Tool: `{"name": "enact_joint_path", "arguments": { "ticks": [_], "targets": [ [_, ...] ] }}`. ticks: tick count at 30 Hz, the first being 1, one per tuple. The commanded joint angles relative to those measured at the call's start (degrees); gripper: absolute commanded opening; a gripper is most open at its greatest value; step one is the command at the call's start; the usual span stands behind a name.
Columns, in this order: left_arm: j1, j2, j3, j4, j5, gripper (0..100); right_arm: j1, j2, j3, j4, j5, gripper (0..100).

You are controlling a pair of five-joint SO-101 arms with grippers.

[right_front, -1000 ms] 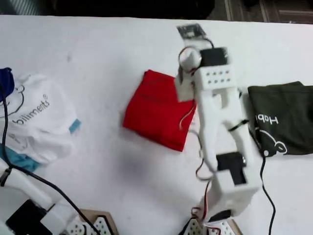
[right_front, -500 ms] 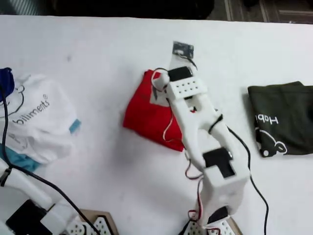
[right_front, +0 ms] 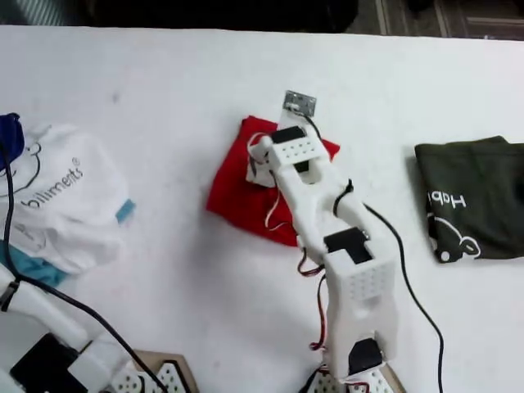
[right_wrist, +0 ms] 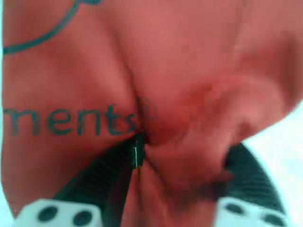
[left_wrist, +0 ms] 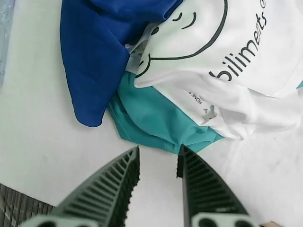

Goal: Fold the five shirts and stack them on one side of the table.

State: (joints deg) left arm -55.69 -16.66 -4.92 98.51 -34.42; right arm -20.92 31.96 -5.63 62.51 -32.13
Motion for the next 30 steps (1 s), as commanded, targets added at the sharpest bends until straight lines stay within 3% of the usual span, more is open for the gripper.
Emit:
{"name": "enact_joint_path", "arguments": {
  "ticks": [1,10,19,22,30],
  "targets": [
    [-0.40,-1.63,-0.26,-0.26,0.35,15,0.13,1.01,-2.20,1.54,0.09,1.2],
    [-0.40,-1.71,-0.26,-0.26,0.35,15,1.80,-5.76,-9.32,14.90,17.49,1.9],
    [-0.40,-1.80,-0.26,-0.26,0.35,15,8.75,-14.90,-16.18,30.11,36.22,1.8],
    [-0.40,-1.80,-0.26,-0.26,0.35,15,13.23,-17.54,-18.64,35.47,43.96,1.8],
    [-0.31,-1.54,-0.26,-0.26,0.35,15,30.99,-25.98,-19.69,35.91,65.41,1.8]
  ]
}}
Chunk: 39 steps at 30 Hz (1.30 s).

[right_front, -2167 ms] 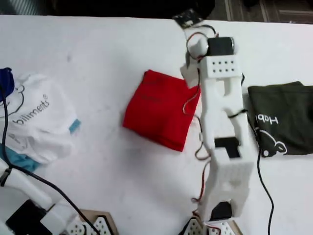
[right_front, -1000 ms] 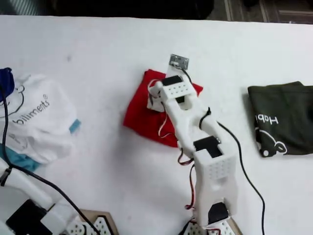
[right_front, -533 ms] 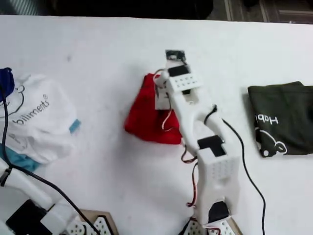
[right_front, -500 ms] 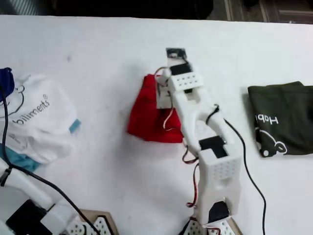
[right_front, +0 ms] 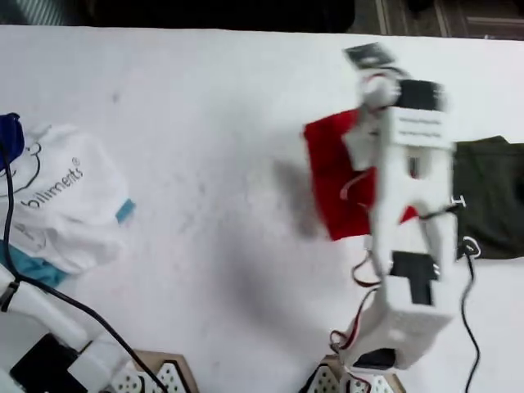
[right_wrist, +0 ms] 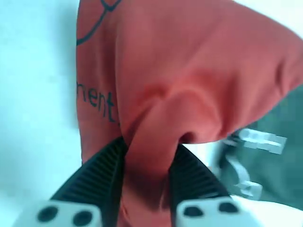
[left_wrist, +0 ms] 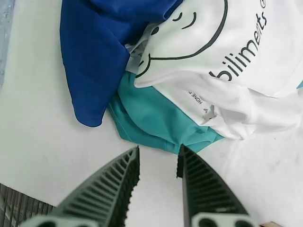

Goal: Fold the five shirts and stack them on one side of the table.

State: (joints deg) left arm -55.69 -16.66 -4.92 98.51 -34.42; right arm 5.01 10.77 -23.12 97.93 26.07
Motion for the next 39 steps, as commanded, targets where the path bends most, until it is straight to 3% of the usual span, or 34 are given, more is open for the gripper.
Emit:
{"name": "enact_joint_path", "arguments": {
  "ticks": [1,6,12,22,26,35,39],
  "targets": [
    [-0.22,-1.54,-0.26,-0.26,0.35,15,6.90,-5.23,-2.20,0.48,9.49,1.8],
    [-0.04,-1.54,-0.26,-0.26,0.35,15,15.25,-4.97,-2.29,-1.36,18.11,1.8],
    [-0.04,-1.54,-0.26,-0.44,0.35,15,21.32,-1.27,-2.29,-8.75,20.13,1.8],
    [-0.04,-1.54,-0.26,-0.70,0.35,15,23.96,9.71,-2.37,-11.56,20.22,1.8],
    [-0.04,-1.54,-0.26,-0.70,0.26,15,25.27,12.35,-2.37,-17.63,20.31,1.8],
    [-0.04,-1.54,-0.26,-0.70,0.09,15,27.74,17.10,-2.37,-29.41,29.54,1.9],
    [-0.04,-1.54,-0.26,-0.70,-0.18,15,29.49,18.42,-2.37,-31.69,30.15,11.2]
  ]
}}
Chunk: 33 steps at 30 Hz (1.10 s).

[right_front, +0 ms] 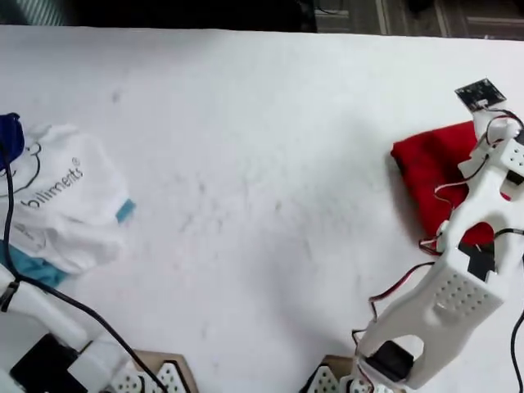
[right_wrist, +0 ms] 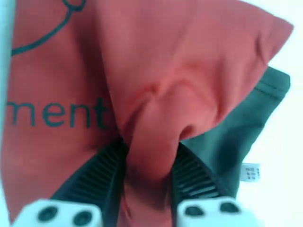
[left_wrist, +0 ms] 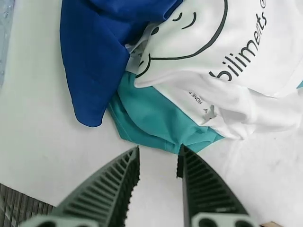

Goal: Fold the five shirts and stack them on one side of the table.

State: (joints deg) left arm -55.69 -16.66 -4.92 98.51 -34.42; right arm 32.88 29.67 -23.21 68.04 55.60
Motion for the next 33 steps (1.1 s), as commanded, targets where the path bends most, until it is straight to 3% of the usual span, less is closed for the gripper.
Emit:
{"name": "enact_joint_path", "arguments": {
  "ticks": [1,5,8,17,28,30,33],
  "targets": [
    [-0.04,-1.54,-0.26,-0.70,-0.18,15,1.98,-0.40,-2.29,-1.80,0.62,15.3],
    [-0.04,-1.54,-0.26,-0.70,-0.18,15,3.65,-0.48,-2.29,-1.54,0.62,31.0],
    [-0.04,-1.45,-0.26,-0.79,-0.18,15,4.35,-0.92,-2.46,-1.36,0.44,34.8],
    [0.13,-1.36,-0.26,-0.79,-0.18,15,2.59,-3.30,-12.13,12.09,-4.31,34.7],
    [0.66,-1.45,-0.26,-0.44,-0.18,15,2.42,10.24,-12.75,6.81,-5.80,34.6],
    [0.66,-1.45,-0.26,-0.35,-0.18,15,2.59,11.38,-12.75,6.20,-5.80,31.0],
    [0.66,-1.45,-0.26,-0.44,-0.18,15,2.51,11.65,-12.75,6.37,-5.71,15.3]
  ]
}}
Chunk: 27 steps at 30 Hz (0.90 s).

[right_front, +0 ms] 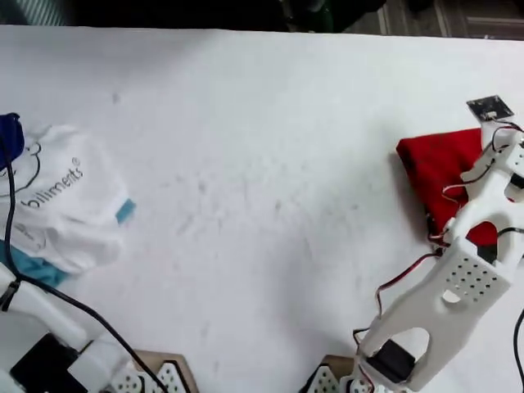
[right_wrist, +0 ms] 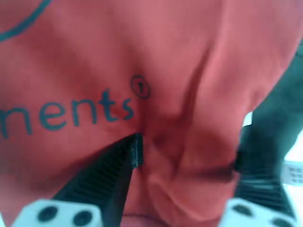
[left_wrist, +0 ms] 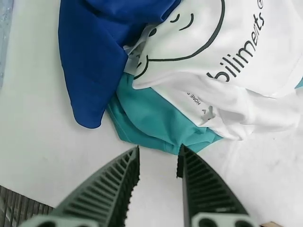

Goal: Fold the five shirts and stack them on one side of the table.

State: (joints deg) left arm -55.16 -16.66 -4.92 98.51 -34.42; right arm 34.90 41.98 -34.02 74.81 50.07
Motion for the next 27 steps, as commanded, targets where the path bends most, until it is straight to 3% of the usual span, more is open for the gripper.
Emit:
{"name": "enact_joint_path", "arguments": {
  "ticks": [1,3,5,19,22,25,27],
  "targets": [
    [0.22,-1.45,-0.26,-0.44,-0.18,15,0.40,-1.01,-1.93,-0.40,-0.18,8.7],
    [0.22,-1.45,-0.26,-0.44,-0.18,15,0.66,-2.59,-1.93,-0.31,-0.18,0.9],
    [0.22,-1.45,-0.26,-0.35,-0.18,15,1.27,-4.62,-1.93,0.22,-0.18,4.6],
    [0.40,-1.80,4.22,-2.46,-0.18,15,6.29,-8.75,-1.85,0.40,3.78,3.3],
    [0.40,-1.80,4.31,-3.52,-0.18,15,6.02,-9.54,-2.02,0.75,2.46,19.3],
    [0.40,-1.71,4.31,-3.60,-0.18,15,6.02,-12.09,-3.69,1.10,-5.27,40.5],
    [0.40,-1.54,4.31,-3.60,-0.18,15,5.41,-14.02,-5.10,3.65,-6.59,48.7]
  ]
}}
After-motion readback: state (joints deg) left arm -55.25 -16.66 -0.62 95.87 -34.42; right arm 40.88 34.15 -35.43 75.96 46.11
